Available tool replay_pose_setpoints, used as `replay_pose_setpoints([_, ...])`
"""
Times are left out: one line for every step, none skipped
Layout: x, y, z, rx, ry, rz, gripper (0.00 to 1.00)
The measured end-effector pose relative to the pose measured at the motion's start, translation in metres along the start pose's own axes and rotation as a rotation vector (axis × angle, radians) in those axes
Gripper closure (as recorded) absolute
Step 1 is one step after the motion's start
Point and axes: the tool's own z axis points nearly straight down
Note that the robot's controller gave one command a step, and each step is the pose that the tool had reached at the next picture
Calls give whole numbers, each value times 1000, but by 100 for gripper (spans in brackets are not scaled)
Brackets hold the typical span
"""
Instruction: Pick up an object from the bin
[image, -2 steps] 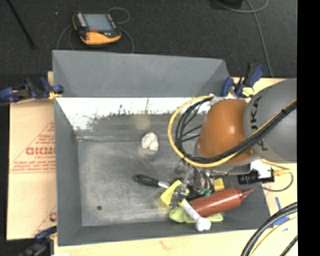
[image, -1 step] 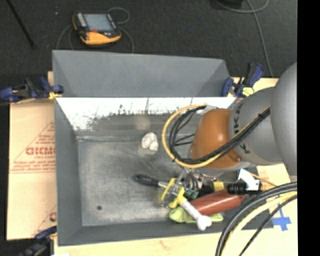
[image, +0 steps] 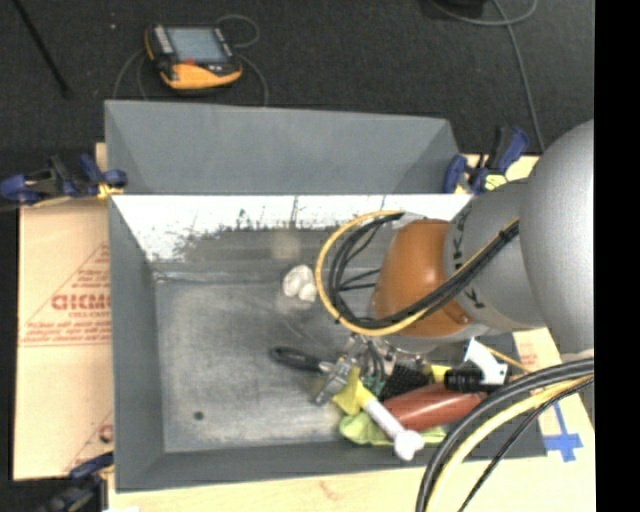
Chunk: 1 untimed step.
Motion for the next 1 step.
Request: replay_pose_setpoints([0, 0, 0, 0, 0, 0, 100])
